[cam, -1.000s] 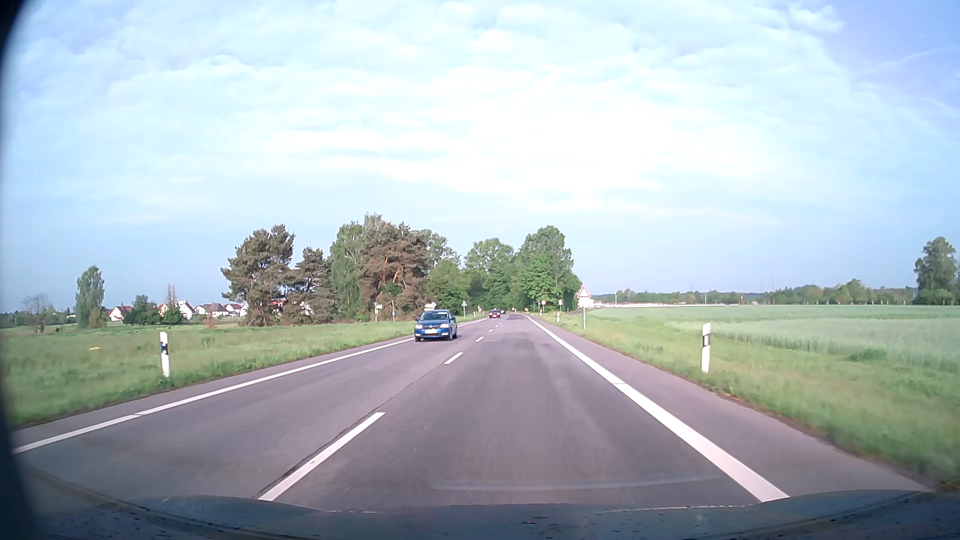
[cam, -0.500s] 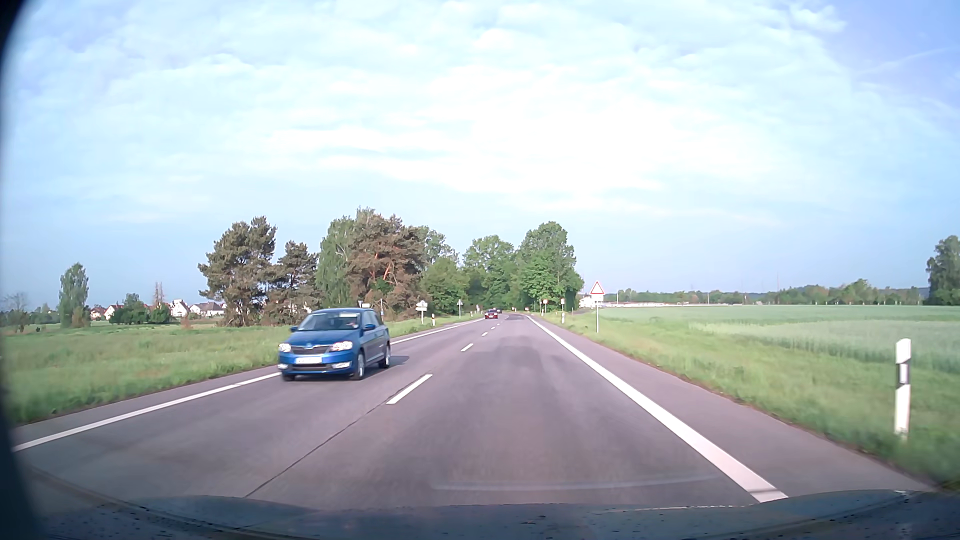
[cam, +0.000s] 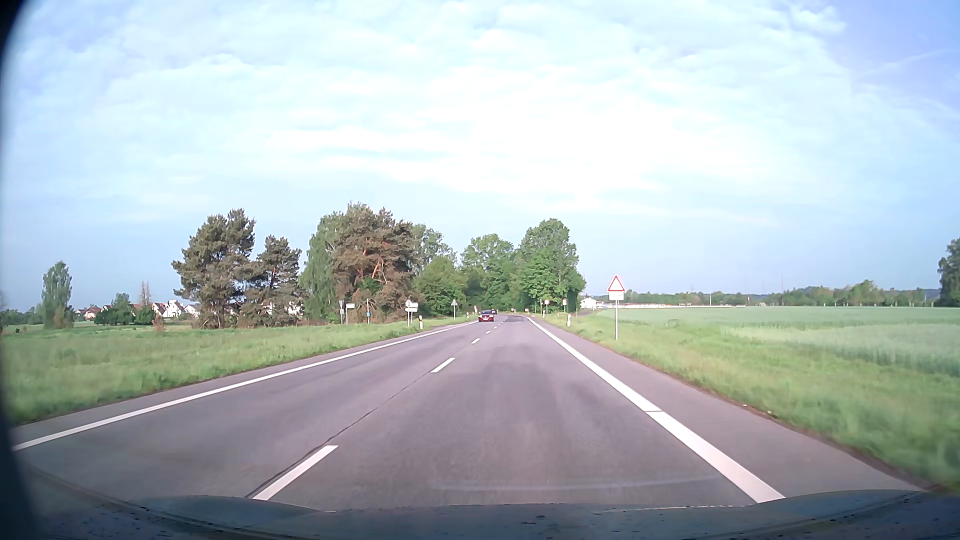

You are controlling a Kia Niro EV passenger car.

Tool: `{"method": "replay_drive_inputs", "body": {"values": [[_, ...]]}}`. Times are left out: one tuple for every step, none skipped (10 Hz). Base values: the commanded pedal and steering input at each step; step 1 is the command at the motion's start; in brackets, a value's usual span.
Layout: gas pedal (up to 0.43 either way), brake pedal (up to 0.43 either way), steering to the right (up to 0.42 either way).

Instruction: Follow the waypoints while adhering to traffic rules and regulations

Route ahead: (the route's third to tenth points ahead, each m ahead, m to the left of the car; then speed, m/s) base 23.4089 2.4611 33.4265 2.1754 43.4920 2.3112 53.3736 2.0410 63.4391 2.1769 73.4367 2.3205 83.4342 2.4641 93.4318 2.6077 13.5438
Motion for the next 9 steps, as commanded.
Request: {"method": "replay_drive_inputs", "body": {"values": [[0.000, 0.000, -0.002], [0.000, 0.000, -0.002], [0.000, 0.000, -0.002], [0.000, 0.000, -0.002], [0.000, 0.000, -0.002], [0.000, 0.000, -0.002], [0.008, 0.000, -0.002], [0.008, 0.000, -0.002], [0.020, 0.000, -0.002]]}}
